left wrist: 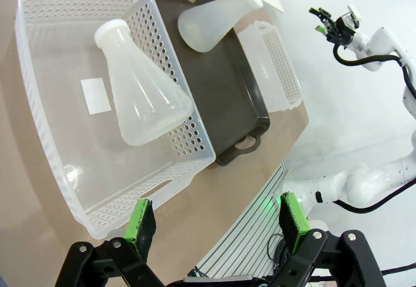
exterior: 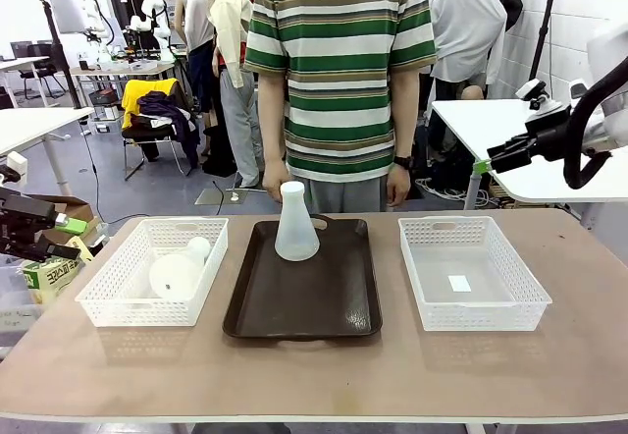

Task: Prepare the laboratory tools.
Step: Pick up the Big flask that the person points to.

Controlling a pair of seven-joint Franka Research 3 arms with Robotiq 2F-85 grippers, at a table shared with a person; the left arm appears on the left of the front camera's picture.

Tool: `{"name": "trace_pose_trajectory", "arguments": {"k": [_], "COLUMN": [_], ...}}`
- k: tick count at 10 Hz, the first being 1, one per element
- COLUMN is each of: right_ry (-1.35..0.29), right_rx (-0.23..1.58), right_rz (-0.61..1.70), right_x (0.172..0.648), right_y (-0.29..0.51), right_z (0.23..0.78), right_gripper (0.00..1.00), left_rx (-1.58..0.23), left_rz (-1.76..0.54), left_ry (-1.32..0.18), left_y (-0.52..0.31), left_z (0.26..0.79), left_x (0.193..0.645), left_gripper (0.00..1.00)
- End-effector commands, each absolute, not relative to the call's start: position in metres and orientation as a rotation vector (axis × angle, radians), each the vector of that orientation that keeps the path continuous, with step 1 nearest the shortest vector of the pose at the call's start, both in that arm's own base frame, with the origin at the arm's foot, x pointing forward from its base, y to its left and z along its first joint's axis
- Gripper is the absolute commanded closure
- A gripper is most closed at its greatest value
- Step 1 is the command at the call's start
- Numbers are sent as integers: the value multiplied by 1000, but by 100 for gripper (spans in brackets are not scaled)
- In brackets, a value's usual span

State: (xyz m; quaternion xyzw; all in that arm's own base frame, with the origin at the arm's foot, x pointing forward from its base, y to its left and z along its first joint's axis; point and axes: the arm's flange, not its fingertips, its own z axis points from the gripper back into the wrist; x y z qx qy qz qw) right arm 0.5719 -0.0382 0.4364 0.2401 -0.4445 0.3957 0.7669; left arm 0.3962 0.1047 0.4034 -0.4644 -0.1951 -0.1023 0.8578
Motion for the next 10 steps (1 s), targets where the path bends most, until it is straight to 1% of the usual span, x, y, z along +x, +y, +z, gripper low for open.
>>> {"name": "trace_pose_trajectory", "arguments": {"k": [1, 10], "right_ry": [-957, -957], "right_rx": [504, 504], "right_rz": [876, 876], "right_x": [570, 570], "right_y": [-41, -41], "right_z": [444, 444], "right_gripper": [0, 0], "left_rx": [-983, -983], "left_rz": [-215, -215], "left_ry": [-418, -418], "left_y": [105, 105], "left_z": [403, 403], "left_x": [395, 395], "left_gripper": [0, 0]}}
